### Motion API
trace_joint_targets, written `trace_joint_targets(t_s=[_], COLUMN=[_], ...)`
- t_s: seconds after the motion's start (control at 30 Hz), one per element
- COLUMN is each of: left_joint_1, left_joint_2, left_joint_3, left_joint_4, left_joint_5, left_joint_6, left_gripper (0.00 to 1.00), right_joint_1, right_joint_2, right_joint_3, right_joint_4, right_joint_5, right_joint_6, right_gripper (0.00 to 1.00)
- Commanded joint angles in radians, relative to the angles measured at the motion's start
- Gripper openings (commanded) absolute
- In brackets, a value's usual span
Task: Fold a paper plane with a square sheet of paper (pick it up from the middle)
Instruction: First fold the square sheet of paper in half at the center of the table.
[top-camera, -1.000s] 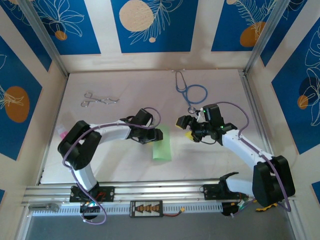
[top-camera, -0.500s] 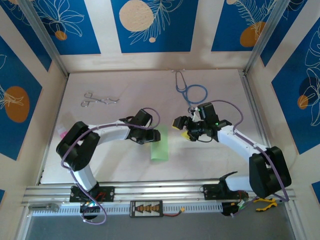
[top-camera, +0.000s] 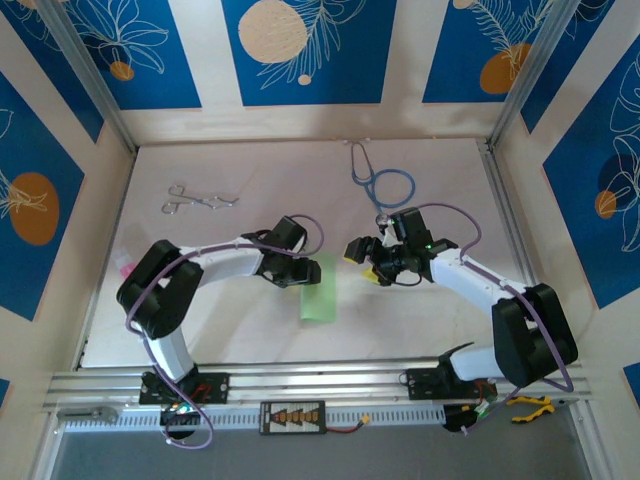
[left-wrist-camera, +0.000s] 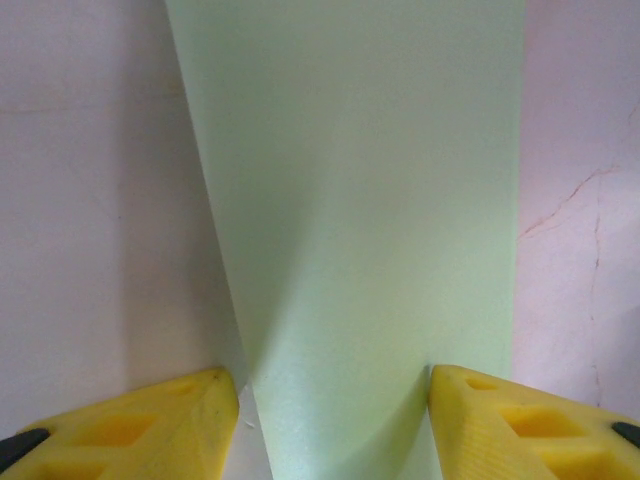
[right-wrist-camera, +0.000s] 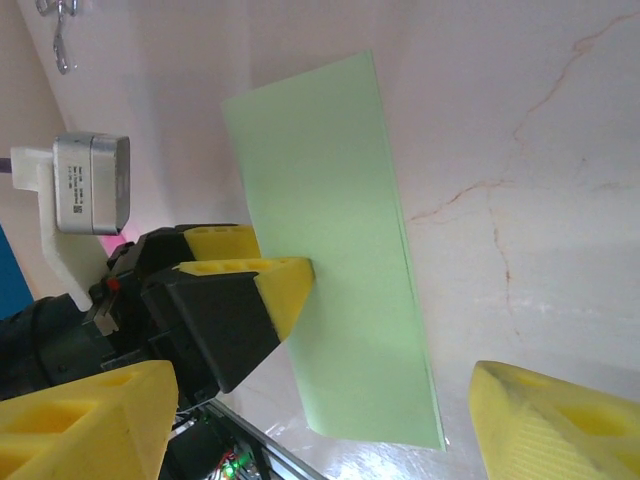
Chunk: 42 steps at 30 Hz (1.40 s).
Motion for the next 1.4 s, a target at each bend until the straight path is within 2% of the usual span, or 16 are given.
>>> trace_joint_targets(t_s=[0.0,1.37], left_joint_1=[0.006,0.007], left_joint_2=[0.032,0.122], left_joint_3=[0.008,-0.009], left_joint_4=[-0.088,-0.081], left_joint_5=[-0.037,-0.077], left_joint_6=[0.043,0.005], left_gripper=[0.55,0.58], right_joint_1=[0.005,0.008], right_joint_2=[-0.015,0.008], right_joint_3=[0.001,0.001], right_joint_4=[-0.028,-0.03], right_joint_5=[0.002,-0.006], right_joint_6=[-0.014,-0.003], right_gripper=[0.77,0.77])
